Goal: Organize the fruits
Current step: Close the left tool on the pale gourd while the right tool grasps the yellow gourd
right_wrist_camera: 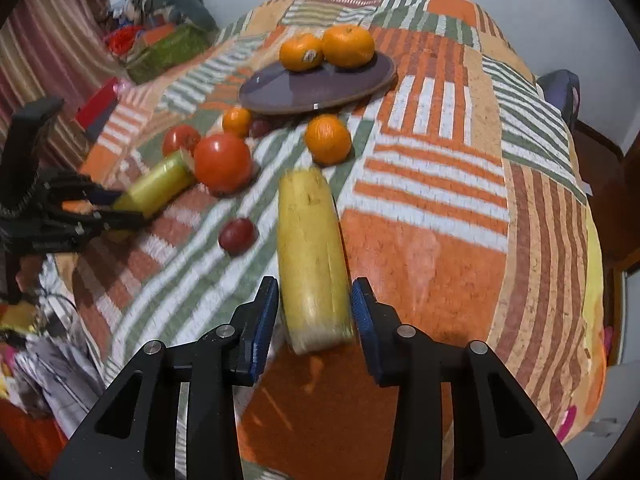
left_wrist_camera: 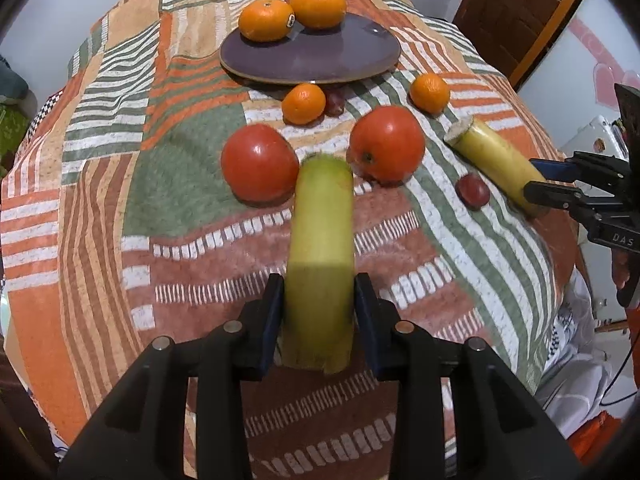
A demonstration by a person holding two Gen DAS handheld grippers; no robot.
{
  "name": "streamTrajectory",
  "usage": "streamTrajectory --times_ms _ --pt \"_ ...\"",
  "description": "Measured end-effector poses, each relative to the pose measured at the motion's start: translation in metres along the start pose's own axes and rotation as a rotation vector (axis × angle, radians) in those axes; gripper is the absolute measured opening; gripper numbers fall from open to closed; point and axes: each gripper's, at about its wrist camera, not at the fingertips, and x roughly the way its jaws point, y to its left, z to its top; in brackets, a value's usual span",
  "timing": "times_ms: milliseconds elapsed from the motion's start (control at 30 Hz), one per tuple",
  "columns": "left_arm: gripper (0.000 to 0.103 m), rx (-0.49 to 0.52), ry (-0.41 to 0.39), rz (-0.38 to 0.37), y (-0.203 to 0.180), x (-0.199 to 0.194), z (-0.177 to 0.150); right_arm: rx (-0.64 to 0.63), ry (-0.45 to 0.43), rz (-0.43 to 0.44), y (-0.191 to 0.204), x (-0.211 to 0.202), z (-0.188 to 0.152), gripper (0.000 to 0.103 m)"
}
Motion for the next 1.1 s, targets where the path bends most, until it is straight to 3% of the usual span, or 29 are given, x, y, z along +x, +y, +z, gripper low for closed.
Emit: streamTrajectory --times_ms 400,700,1100 --pt "0.036 -0.047 0.000 -0.018 0.003 0.019 0.015 -0.030 0.018 -0.026 0.007 0.023 0.009 0.038" --pt "0.036 -0.030 -0.026 0.027 -0.005 0.023 0.017 0.009 0.000 -0.013 0.004 0.025 0.003 0.036" --pt "0.035 -0.073 -0.081 -0.002 -0.002 -0.005 0.013 0.004 -0.067 -0.043 0.007 0.006 0.009 0.034"
